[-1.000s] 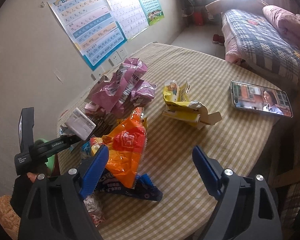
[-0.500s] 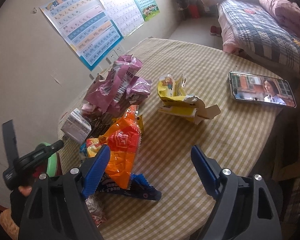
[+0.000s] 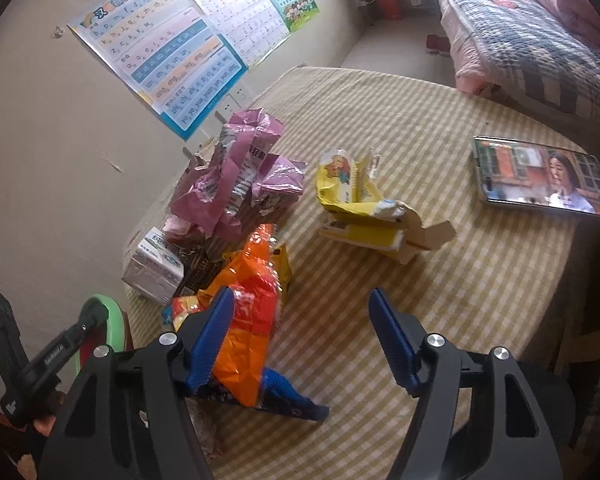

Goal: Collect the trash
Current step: 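Reach the right gripper to the orange snack bag and close on it, then lift the orange bag with the right gripper and carry it over the red bin, then open the right gripper to drop the orange bag into the bin, then grasp the crumpled paper wad with the left gripper while the right reaches the blue Oreo wrapper, then close the right gripper on the blue Oreo wrapper and lift it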

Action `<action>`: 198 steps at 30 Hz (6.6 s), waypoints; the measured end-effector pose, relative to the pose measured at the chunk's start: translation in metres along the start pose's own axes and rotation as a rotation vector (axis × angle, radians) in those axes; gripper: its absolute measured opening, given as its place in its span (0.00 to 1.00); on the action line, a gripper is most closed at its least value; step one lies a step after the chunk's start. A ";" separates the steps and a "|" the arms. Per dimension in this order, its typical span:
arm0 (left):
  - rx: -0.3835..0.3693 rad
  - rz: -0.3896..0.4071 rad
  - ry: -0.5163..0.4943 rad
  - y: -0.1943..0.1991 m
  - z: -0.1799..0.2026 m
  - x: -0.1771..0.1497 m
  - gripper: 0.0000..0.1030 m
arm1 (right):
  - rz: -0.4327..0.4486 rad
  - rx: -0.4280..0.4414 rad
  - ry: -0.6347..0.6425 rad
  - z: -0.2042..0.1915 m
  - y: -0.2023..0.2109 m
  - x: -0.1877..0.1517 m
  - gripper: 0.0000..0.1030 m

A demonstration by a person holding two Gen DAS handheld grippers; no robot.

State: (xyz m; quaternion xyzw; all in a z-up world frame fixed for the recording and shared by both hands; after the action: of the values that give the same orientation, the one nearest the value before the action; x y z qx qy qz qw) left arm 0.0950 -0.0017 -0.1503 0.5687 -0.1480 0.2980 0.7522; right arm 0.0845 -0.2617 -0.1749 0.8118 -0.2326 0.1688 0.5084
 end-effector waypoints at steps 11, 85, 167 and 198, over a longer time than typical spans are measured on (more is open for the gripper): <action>-0.003 0.003 -0.001 0.003 -0.001 -0.003 0.00 | -0.131 0.108 -0.017 -0.016 -0.037 -0.006 0.58; 0.309 0.095 0.307 0.072 -0.217 -0.011 0.00 | -0.136 0.460 0.557 -0.330 -0.061 -0.060 0.13; -0.118 -0.389 -0.227 -0.007 0.065 -0.120 0.40 | -0.075 -0.002 0.169 -0.007 0.027 -0.031 0.61; -0.127 -0.362 -0.151 -0.003 0.052 -0.110 0.42 | -0.199 0.054 0.199 -0.026 0.008 -0.064 0.11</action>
State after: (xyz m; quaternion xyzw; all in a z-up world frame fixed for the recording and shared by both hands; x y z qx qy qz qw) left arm 0.0171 -0.0825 -0.1984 0.5583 -0.1179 0.1045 0.8145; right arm 0.0262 -0.2276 -0.1906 0.8236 -0.0946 0.2035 0.5209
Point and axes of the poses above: each gripper's, at about its wrist camera, not at the fingertips, and y roughly against the way its jaws point, z to its right, x to its top, the point moved 6 cm from there along -y, roughly the way its jaws point, and after that the axes turned 7 degrees about y, right-handed, at the moved point
